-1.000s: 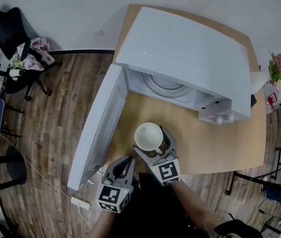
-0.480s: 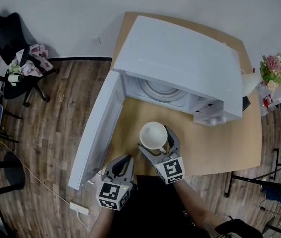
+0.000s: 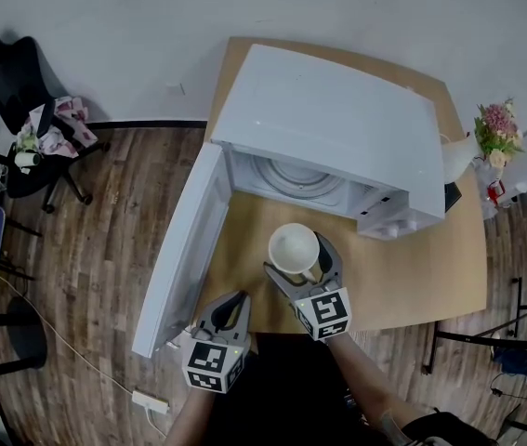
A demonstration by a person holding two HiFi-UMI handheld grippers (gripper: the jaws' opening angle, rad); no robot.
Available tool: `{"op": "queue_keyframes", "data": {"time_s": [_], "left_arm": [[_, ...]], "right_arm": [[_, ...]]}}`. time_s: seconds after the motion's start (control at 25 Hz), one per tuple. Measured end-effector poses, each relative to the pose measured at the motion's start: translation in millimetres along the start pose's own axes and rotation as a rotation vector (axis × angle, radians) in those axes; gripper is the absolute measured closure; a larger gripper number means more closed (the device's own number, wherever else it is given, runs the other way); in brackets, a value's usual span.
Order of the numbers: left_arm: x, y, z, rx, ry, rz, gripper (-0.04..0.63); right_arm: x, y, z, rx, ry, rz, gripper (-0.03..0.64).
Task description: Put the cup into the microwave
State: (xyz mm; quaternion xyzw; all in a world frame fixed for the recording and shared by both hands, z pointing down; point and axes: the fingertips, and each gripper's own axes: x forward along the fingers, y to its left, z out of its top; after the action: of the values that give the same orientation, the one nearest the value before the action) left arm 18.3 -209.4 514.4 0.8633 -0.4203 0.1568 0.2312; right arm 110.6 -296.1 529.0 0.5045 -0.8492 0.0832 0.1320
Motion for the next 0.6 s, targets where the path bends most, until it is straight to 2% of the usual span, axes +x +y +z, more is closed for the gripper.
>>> {"op": "queue_keyframes", "data": {"time_s": [0.6], "left_arm": [[2.8, -7.4, 3.9, 0.013, -0.001, -0.027, 0.58]], "right_arm": [[25.5, -54.8, 41.7, 0.013, -0.057, -0.096, 0.153]]}}
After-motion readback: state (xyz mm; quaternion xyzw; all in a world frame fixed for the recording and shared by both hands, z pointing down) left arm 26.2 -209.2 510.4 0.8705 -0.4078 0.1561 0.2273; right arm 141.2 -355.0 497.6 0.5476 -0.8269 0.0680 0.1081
